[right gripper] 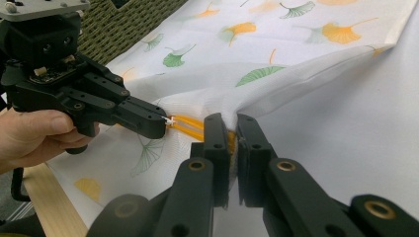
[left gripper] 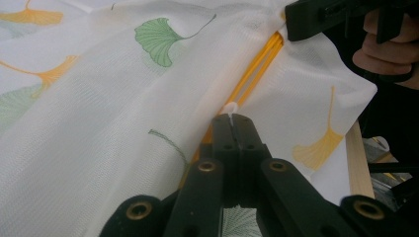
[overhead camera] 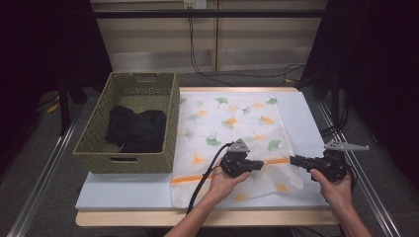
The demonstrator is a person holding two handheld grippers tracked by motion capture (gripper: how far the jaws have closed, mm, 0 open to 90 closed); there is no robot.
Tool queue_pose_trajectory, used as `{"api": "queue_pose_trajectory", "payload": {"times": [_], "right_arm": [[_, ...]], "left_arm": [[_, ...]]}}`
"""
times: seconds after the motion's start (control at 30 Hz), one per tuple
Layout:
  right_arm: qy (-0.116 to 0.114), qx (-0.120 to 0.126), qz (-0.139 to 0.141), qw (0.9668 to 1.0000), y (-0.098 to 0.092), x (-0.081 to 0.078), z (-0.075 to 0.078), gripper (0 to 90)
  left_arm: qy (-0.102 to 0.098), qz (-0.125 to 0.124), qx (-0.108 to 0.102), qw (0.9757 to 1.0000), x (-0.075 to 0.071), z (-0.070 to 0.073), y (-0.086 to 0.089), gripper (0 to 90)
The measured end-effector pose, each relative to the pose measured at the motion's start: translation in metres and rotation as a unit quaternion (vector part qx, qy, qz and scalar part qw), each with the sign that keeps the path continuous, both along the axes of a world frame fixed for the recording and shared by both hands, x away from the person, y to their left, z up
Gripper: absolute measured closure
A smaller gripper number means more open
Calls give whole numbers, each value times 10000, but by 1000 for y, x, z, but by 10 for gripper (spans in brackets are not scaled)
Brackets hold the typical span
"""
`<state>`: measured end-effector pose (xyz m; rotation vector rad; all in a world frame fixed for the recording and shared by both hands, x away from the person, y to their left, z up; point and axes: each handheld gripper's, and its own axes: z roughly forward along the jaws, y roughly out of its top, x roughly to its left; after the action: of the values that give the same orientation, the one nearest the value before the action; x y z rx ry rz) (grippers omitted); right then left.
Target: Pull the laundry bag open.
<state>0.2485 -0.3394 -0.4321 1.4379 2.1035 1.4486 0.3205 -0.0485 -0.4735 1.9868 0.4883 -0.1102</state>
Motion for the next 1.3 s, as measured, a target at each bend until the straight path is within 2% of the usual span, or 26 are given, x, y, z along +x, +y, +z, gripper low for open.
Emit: {"api": "queue_pose_trajectory", "payload": {"times": [0.03, 0.07, 0.13, 0.2, 0.4, 0.43, 0.57, 0.67, 0.73, 0.8, 1.13, 1.2, 1.3], "right_arm": [[3, 1, -4, 10000, 0, 0, 0, 851], [1, 18, -9, 10000, -1, 0, 0, 851], [-22, -1, -14, 10000, -1, 0, 1, 851], [-14, 1, -14, 10000, -1, 0, 0, 851], [-12, 14, -7, 10000, -1, 0, 1, 851], [-16, 10, -1, 10000, -1, 0, 1, 852], [-17, 14, 8, 10000, 0, 0, 1, 851], [-43, -7, -56, 10000, -2, -1, 3, 852], [-57, 18, -82, 9999, -4, -1, 4, 852], [-42, -9, -72, 10000, -4, -1, 2, 852], [-29, 10, -50, 10000, -3, -1, 2, 852], [-3, 18, -57, 10000, -3, -1, 2, 852], [-18, 8, -51, 10000, -3, -1, 2, 852]], "left_arm": [[3, 0, 1, 10000, 0, 0, 0, 900], [30, -9, -83, 10000, 0, -1, 1, 900], [5, 5, -14, 10000, 0, 0, 2, 900], [10, 6, -42, 10000, -1, 0, 2, 900], [-20, 7, 61, 10000, -1, 2, 5, 900], [2, -2, 23, 10000, -1, 2, 5, 900], [-54, 21, 121, 9999, -1, 4, 7, 900], [-14, 82, 58, 9999, 0, 2, 10, 900], [-14, 98, 116, 9999, 0, 3, 13, 900], [-10, 98, 38, 9999, 0, 3, 14, 900], [0, 139, 110, 9998, 0, 3, 15, 900], [19, 130, 39, 9999, 0, 2, 15, 900], [-15, 101, 103, 9999, 1, 2, 16, 900]]}}
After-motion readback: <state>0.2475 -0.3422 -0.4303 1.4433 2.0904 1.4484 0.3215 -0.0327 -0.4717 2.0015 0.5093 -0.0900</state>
